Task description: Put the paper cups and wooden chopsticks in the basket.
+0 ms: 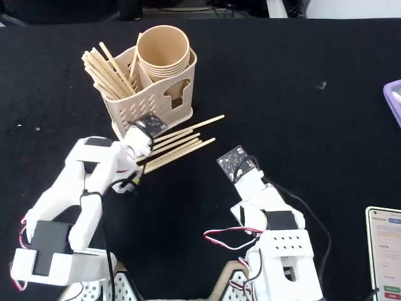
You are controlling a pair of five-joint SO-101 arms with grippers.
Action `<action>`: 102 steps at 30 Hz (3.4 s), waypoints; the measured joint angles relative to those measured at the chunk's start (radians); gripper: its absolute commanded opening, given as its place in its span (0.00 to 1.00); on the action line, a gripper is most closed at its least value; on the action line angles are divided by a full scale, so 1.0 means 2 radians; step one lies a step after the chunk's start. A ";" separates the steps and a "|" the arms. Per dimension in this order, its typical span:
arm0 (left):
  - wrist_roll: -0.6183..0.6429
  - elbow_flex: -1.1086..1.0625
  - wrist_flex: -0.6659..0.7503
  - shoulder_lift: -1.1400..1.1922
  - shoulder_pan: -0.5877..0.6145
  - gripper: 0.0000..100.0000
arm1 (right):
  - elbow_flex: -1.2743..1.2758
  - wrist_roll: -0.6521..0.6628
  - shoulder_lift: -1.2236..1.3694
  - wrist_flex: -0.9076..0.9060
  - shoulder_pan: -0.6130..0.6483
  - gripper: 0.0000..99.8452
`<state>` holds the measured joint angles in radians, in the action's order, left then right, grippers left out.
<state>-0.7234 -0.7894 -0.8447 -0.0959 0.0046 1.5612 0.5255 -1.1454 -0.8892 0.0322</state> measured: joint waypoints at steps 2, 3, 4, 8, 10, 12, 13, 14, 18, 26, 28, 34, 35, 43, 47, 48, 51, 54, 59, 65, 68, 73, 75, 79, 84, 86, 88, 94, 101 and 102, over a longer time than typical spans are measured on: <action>0.000 -0.007 -0.001 0.000 -0.008 0.03 | 0.000 0.000 0.000 0.000 0.000 0.25; 0.000 -0.012 -0.001 0.000 -0.011 0.04 | 0.000 0.000 0.000 0.000 0.000 0.25; -0.001 -0.012 -0.006 0.000 -0.013 0.04 | 0.000 0.000 0.000 0.000 0.000 0.25; -0.002 -0.006 -0.030 0.000 -0.015 0.03 | 0.000 0.000 0.000 0.000 0.000 0.25; -0.002 0.002 -0.046 0.000 -0.015 0.03 | 0.000 0.000 0.000 0.000 0.000 0.25; -0.002 0.009 -0.059 0.001 -0.015 0.03 | 0.000 0.000 0.000 0.000 0.000 0.25; -0.002 0.011 -0.064 0.002 -0.015 0.03 | 0.000 0.000 0.000 0.000 0.000 0.25; -0.002 0.011 -0.068 0.002 -0.018 0.03 | 0.000 0.000 0.000 0.000 0.000 0.25; -0.002 0.012 -0.084 0.003 -0.038 0.03 | 0.000 0.000 0.000 0.000 0.000 0.25; -0.002 -0.034 -0.090 -0.053 -0.070 0.03 | 0.000 0.000 0.000 0.000 0.000 0.25; -0.001 -0.048 -0.095 -0.086 -0.073 0.03 | 0.000 0.000 0.000 0.000 0.000 0.25; -0.001 -0.093 -0.097 -0.160 -0.075 0.03 | 0.000 0.000 0.000 0.000 0.000 0.25; -0.001 -0.098 -0.098 -0.163 -0.075 0.03 | 0.000 0.000 0.000 0.000 0.000 0.25; -0.001 -0.107 -0.099 -0.164 -0.075 0.16 | 0.000 0.000 0.000 0.000 0.000 0.25; -0.001 -0.107 -0.099 -0.164 -0.075 0.16 | 0.000 0.000 0.000 0.000 0.000 0.25; -0.001 -0.107 -0.099 -0.164 -0.075 0.16 | 0.000 0.000 0.000 0.000 0.000 0.25; -0.001 -0.105 -0.099 -0.164 -0.075 0.16 | 0.000 0.000 0.000 0.000 0.000 0.25; -0.001 -0.099 -0.100 -0.164 -0.075 0.16 | 0.000 0.000 0.000 0.000 0.000 0.25; 0.000 -0.099 -0.080 -0.164 -0.075 0.16 | 0.000 0.000 0.000 0.000 0.000 0.25; 0.024 -0.122 -0.004 -0.144 -0.074 0.16 | 0.000 0.000 0.000 0.000 0.000 0.25; 0.035 -0.113 -0.003 -0.125 -0.074 0.15 | 0.000 0.000 0.000 0.000 0.000 0.25; 0.039 -0.074 -0.042 -0.097 -0.076 0.03 | 0.000 0.000 0.000 0.000 0.000 0.25; 0.040 -0.057 -0.065 -0.094 -0.079 0.05 | 0.000 0.000 0.000 0.000 0.000 0.25; 0.041 -0.025 -0.109 -0.094 -0.077 0.03 | 0.000 0.000 0.000 0.000 0.000 0.25; 0.041 -0.002 -0.142 -0.094 -0.077 0.03 | 0.000 0.000 0.000 0.000 0.000 0.25; 0.041 -0.002 -0.148 -0.094 -0.078 0.03 | 0.000 0.000 0.000 0.000 0.000 0.25; 0.041 -0.002 -0.150 -0.094 -0.078 0.03 | 0.000 0.000 0.000 0.000 0.000 0.25; 0.041 0.018 -0.188 -0.102 -0.078 0.03 | 0.000 0.000 0.000 0.000 0.000 0.25; 0.046 0.046 -0.249 -0.222 -0.064 0.03 | 0.000 0.000 0.000 0.000 0.000 0.25; 0.055 0.047 -0.249 -0.246 -0.060 0.03 | 0.000 0.000 0.000 0.000 0.000 0.25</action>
<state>-0.6130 -0.6958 -1.3418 -0.5884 -0.1151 1.5612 0.5255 -1.1454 -0.8892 0.0322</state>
